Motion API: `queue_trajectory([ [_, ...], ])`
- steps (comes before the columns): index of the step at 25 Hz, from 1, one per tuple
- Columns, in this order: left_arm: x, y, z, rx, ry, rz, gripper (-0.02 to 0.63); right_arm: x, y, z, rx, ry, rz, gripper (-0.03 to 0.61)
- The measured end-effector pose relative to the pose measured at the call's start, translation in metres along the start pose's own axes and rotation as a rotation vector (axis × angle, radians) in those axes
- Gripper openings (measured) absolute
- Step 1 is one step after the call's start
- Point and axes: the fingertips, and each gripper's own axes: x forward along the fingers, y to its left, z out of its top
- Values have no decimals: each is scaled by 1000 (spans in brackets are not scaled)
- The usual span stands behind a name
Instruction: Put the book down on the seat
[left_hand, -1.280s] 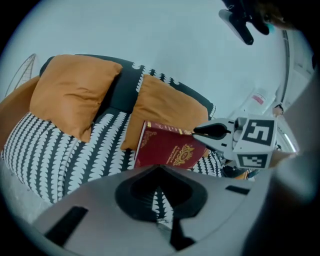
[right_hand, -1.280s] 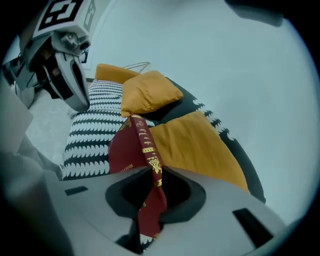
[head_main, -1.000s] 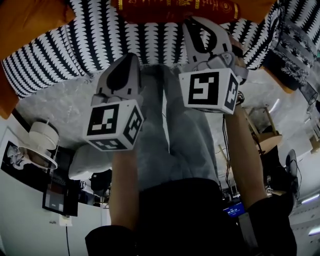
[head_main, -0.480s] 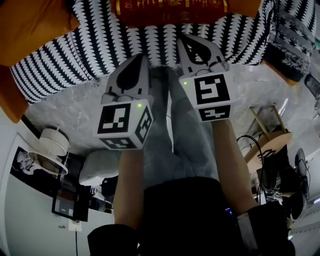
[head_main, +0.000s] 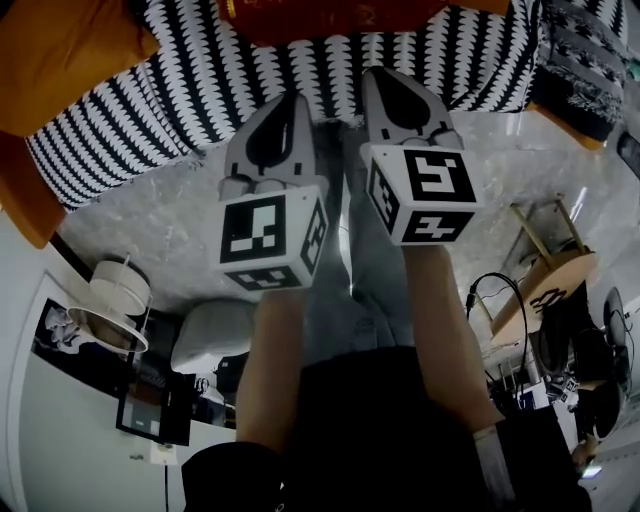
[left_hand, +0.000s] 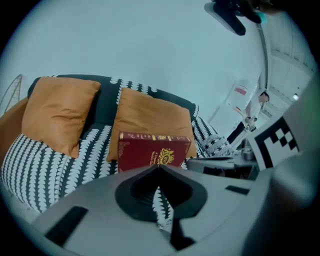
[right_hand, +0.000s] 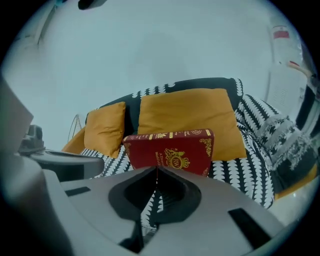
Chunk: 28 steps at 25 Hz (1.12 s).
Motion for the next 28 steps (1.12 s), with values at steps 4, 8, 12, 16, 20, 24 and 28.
queue_trajectory([
  [4, -10, -6, 10, 3, -26, -29, 14, -15, 6, 7, -53, -22, 5, 14],
  [8, -23, -37, 44, 28, -72, -58, 14, -48, -9, 39, -94, -60, -1, 15],
  [12, -48, -47, 75, 30, -119, -61, 14, -75, -5, 72, -126, -107, -10, 14],
  [16, -65, -56, 94, 12, -150, -51, 14, -95, -3, 101, -114, -157, -22, 14],
  [20, -82, -62, 118, -6, -191, -36, 14, -116, 5, 128, -128, -204, -11, 14],
  [24, -101, -65, 142, -7, -234, -23, 14, -132, 20, 144, -115, -238, 13, 14],
  [28, -118, -74, 166, 12, -273, -29, 14, -154, 29, 164, -106, -279, 19, 14],
])
